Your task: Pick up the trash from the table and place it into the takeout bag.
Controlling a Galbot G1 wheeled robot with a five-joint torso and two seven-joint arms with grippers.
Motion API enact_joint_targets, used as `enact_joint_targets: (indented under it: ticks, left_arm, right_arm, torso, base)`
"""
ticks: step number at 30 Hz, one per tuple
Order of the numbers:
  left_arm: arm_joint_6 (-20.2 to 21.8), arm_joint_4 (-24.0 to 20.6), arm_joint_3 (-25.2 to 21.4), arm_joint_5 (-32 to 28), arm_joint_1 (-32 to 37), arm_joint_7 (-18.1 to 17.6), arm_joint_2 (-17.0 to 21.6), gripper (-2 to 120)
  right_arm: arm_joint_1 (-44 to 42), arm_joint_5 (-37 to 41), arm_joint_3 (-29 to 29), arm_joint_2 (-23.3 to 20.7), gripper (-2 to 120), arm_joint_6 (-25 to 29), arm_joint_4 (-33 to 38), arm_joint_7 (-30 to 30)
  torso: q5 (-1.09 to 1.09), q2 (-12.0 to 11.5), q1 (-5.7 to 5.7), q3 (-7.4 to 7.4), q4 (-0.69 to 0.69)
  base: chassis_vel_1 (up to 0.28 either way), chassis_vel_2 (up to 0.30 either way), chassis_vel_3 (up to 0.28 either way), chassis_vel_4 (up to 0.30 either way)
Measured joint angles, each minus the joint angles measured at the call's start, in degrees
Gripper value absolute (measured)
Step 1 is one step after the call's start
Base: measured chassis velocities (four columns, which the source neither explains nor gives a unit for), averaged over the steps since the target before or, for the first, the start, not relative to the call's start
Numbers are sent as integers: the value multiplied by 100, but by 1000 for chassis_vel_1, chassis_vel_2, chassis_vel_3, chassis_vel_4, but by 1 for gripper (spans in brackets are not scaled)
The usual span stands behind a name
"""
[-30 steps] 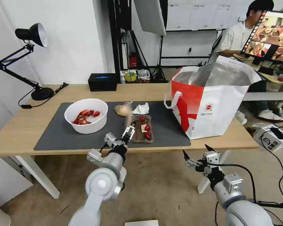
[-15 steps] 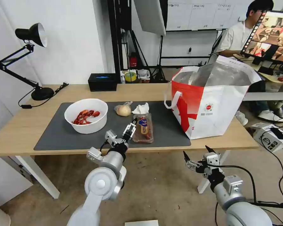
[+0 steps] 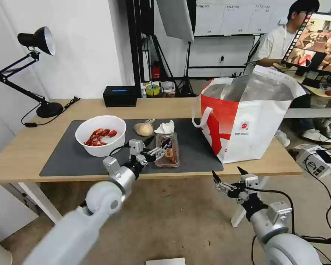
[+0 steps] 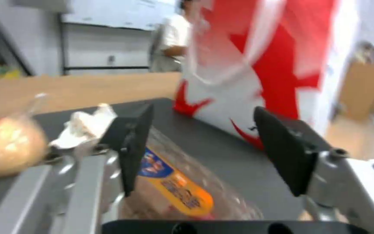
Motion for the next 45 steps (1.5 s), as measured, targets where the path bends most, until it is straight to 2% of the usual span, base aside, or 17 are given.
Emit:
enact_joint_targets:
  ticks: [1,2,3,4,6,7,9,11,15,20,22,24,26,34,45]
  left_arm:
    - [-49,58,56,130,-72,199,67,56]
    - [-156,186,136,424,-204,617,148,48]
    - [-201,259,179,519,-272,792,179,44]
    - [-201,259,179,519,-272,792,179,44]
    - [-277,473,352,602,-489,1159,268,32]
    - [-277,473,352,602,-489,1159,268,32]
    - [-305,665,578,592,-741,1338,403,21]
    - [-305,719,659,579,-822,1374,446,17]
    - [-368,994,1054,548,-1221,1434,567,1]
    - [-392,1085,1344,559,-1477,1438,531,0]
    - [-395,1256,1518,557,-1649,1412,413,0]
    - [-395,1256,1518,557,-1649,1412,413,0]
    - [-413,1512,1750,558,-1904,1380,244,0]
    - [-431,1799,2023,550,-2212,1371,114,0]
    - [-456,1856,2091,515,-2284,1377,209,0]
  right_arm:
    - [4,134,0,12,100,7,31,4]
    - [38,416,2,19,100,12,65,18]
    - [61,530,2,18,100,16,68,37]
    - [61,530,2,18,100,16,68,37]
    - [105,657,2,15,100,23,55,85]
    - [105,657,2,15,100,23,55,85]
    - [122,689,-20,49,100,24,23,95]
    - [125,710,-28,65,100,24,12,95]
    - [161,830,-47,113,100,24,-30,95]
    - [171,839,-46,117,100,24,-66,95]
    - [193,839,-48,124,100,24,-99,94]
    - [193,839,-48,124,100,24,-99,94]
    - [192,839,-52,183,100,22,-128,92]
    - [184,895,-38,233,100,11,-151,88]
    - [671,2054,-91,83,100,64,-281,170]
  torso:
    - [0,0,0,0,0]
    - [-1,0,0,0,-1]
    - [0,0,0,-1,-1]
    - [0,0,0,-1,-1]
    - [0,0,0,0,-1]
    - [0,0,0,0,-1]
    - [0,0,0,0,-1]
    - [2,0,0,0,-1]
    - [1,0,0,0,-1]
    - [1,0,0,0,0]
    - [1,0,-1,0,-1]
    - [1,0,-1,0,-1]
    - [1,0,0,0,-1]
    - [1,0,0,0,-1]
    - [1,0,0,0,0]
  base:
    - [0,0,0,0]
    - [0,0,0,0]
    - [0,0,0,0]
    - [0,0,0,0]
    - [0,0,0,0]
    - [0,0,0,0]
    - [0,0,0,0]
    - [0,0,0,0]
    - [0,0,0,0]
    - [0,0,0,0]
    - [0,0,0,0]
    - [0,0,0,0]
    - [0,0,0,0]
    - [0,0,0,0]
    - [0,0,0,0]
